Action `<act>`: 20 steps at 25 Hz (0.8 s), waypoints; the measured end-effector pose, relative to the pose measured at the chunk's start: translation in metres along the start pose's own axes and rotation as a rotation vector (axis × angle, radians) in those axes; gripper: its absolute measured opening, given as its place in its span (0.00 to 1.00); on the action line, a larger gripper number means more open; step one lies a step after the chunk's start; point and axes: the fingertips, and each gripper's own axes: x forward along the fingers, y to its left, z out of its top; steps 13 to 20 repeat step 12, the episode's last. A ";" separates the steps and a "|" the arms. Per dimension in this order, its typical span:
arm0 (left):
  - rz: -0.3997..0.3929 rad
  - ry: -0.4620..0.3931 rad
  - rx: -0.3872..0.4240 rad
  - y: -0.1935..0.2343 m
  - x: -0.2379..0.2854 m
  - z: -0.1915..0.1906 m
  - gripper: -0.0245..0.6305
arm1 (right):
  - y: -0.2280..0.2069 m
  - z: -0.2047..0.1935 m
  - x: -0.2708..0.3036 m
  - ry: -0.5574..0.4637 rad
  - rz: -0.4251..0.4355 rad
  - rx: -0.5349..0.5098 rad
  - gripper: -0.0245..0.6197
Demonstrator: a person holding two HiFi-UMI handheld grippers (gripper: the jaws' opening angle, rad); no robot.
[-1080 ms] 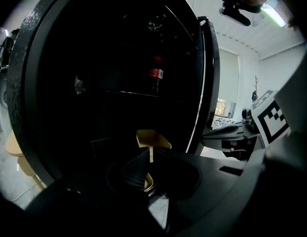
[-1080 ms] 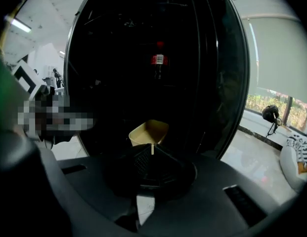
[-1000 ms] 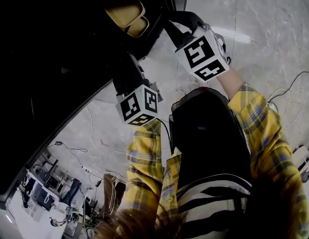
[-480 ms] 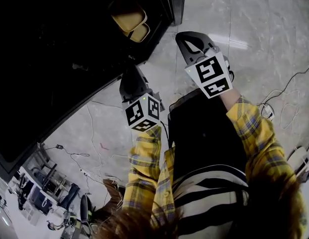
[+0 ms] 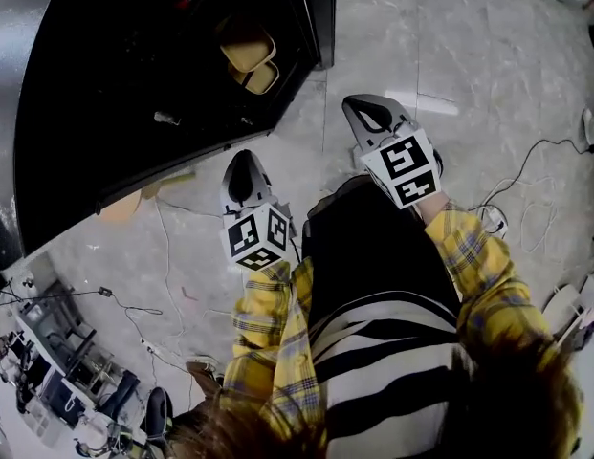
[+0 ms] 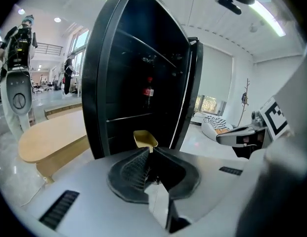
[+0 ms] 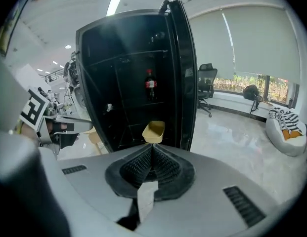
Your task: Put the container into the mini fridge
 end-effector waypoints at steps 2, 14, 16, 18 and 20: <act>-0.012 -0.005 -0.001 -0.002 -0.008 0.005 0.08 | 0.000 0.001 -0.010 0.000 -0.004 -0.003 0.08; -0.059 -0.002 0.014 0.007 -0.055 0.024 0.08 | 0.039 0.014 -0.051 -0.024 0.013 0.034 0.08; -0.059 -0.002 0.014 0.007 -0.055 0.024 0.08 | 0.039 0.014 -0.051 -0.024 0.013 0.034 0.08; -0.059 -0.002 0.014 0.007 -0.055 0.024 0.08 | 0.039 0.014 -0.051 -0.024 0.013 0.034 0.08; -0.059 -0.002 0.014 0.007 -0.055 0.024 0.08 | 0.039 0.014 -0.051 -0.024 0.013 0.034 0.08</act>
